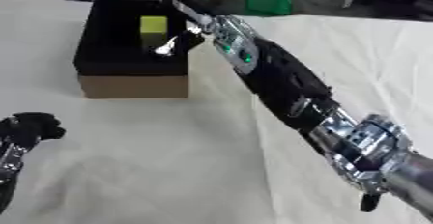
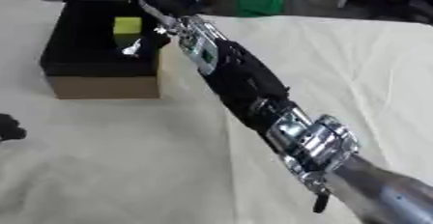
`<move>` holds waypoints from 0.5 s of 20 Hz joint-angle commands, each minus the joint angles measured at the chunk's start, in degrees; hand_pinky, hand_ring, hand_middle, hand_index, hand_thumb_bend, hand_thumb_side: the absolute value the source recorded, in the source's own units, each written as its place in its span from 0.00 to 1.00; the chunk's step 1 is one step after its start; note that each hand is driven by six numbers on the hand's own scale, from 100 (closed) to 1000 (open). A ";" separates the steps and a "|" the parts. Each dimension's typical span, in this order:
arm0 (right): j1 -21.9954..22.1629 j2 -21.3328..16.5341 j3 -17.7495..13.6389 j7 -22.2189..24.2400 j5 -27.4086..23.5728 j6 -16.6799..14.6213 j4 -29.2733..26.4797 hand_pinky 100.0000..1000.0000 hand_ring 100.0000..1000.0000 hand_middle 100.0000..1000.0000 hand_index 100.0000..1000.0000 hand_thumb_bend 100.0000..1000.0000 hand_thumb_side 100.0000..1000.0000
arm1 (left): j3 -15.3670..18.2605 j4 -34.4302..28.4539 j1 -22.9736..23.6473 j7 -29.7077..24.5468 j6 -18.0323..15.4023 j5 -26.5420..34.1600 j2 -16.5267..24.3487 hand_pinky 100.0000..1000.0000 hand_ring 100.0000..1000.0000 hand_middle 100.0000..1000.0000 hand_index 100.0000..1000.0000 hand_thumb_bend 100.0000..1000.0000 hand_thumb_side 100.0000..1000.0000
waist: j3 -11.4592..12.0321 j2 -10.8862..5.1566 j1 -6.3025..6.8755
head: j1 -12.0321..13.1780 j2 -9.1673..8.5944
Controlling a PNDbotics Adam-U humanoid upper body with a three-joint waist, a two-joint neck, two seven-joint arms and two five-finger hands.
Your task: Pick up objects on the table and place them in the box.
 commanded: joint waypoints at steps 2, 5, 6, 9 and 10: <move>-0.25 -3.44 1.05 0.67 -8.31 2.49 -8.30 0.69 0.84 0.68 0.86 0.44 0.21 | 0.82 -0.99 0.09 0.63 -0.09 0.09 0.04 0.66 0.57 0.53 0.64 0.39 0.62 | -1.08 -1.47 0.66 | 0.87 0.46; 1.45 -5.91 1.89 1.64 -16.89 4.91 -16.08 0.67 0.84 0.68 0.86 0.36 0.15 | 1.34 -0.88 0.69 1.13 -0.14 -0.06 0.09 0.66 0.57 0.53 0.64 0.40 0.62 | -2.75 -1.84 0.92 | 1.82 0.66; 2.44 -6.94 1.95 1.87 -20.42 5.50 -19.46 0.67 0.84 0.68 0.87 0.34 0.13 | 1.63 -0.84 0.97 1.39 -0.15 -0.11 0.09 0.66 0.57 0.53 0.64 0.40 0.62 | -3.52 -1.98 1.01 | 2.33 0.79; 6.52 -10.73 1.62 2.18 -31.06 7.46 -30.51 0.67 0.85 0.69 0.87 0.32 0.12 | 2.36 -0.74 1.72 2.13 -0.20 -0.31 0.19 0.66 0.57 0.53 0.64 0.40 0.62 | -5.38 -2.30 1.17 | 3.56 1.26; 8.11 -11.98 1.20 1.87 -33.70 8.09 -34.15 0.67 0.85 0.70 0.87 0.34 0.14 | 2.55 -0.73 1.89 2.34 -0.23 -0.38 0.22 0.66 0.57 0.53 0.64 0.39 0.61 | -5.86 -2.33 1.20 | 3.85 1.29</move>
